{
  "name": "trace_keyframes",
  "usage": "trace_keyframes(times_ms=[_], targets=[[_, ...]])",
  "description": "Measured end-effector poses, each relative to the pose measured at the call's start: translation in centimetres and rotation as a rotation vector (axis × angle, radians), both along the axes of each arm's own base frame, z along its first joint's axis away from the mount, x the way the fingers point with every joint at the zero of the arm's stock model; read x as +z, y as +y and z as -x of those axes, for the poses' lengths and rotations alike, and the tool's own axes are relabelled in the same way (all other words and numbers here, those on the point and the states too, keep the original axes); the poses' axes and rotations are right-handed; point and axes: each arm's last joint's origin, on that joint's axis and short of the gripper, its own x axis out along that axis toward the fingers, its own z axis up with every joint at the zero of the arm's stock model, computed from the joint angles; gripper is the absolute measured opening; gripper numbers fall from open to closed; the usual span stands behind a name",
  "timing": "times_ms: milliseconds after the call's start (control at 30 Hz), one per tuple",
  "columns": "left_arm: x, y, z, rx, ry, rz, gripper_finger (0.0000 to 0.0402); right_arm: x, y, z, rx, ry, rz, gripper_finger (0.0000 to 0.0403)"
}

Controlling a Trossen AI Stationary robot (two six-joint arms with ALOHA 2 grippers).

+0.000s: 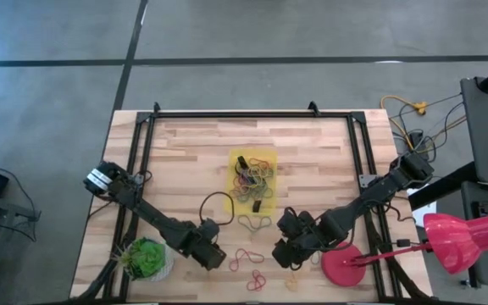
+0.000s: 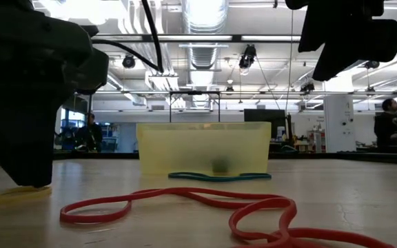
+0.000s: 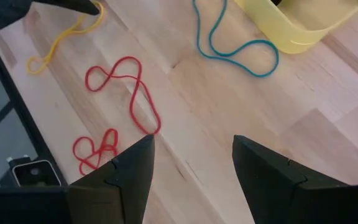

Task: Pick and place rubber bands into bin
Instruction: Put the yellow rubber band into the yellow bin

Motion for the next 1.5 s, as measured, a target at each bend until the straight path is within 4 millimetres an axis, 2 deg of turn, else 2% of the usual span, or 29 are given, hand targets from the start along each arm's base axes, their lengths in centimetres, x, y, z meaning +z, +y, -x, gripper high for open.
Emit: trace_keyframes(times_ms=[300, 633, 733, 867, 1000, 1133, 1333, 1500], targets=[[0.1, -0.2, 0.0, -0.003, 0.001, 0.001, 0.0086, -0.1, 0.0, 0.0, 0.004, 0.002, 0.008, 0.0203], [0.1, -1.5, 0.5, 0.001, -0.025, 0.04, 0.0081, -0.1, -0.1, 0.0, -0.001, 0.0, 0.011, 0.0203], [-0.8, -1.7, 0.6, -0.005, -0.005, 0.02, 0.0081, -0.1, -0.1, 0.0, -0.004, 0.0, 0.01, 0.0203], [-2.8, -2.4, 0.6, -0.019, 0.035, -0.026, 0.0081, -0.1, -0.1, 0.0, -0.009, -0.001, 0.008, 0.0203], [-3.8, -3.1, 0.4, -0.035, 0.059, -0.074, 0.0081, -0.1, -0.1, 0.0, -0.034, -0.002, -0.007, 0.0203], [-3.7, -3.2, 0.2, -0.033, 0.063, -0.118, 0.0072, -0.1, -0.1, 0.0, -0.043, -0.002, -0.013, 0.0203], [-3.5, -3.0, -0.4, -0.101, 0.048, -0.159, 0.0008, -0.2, -0.2, 0.1, -0.04, 0.006, -0.005, 0.0203], [-2.6, -2.5, -1.7, -0.159, 0.031, -0.177, 0.0001, -0.3, -0.2, 0.2, -0.036, 0.022, 0.007, 0.0203]])
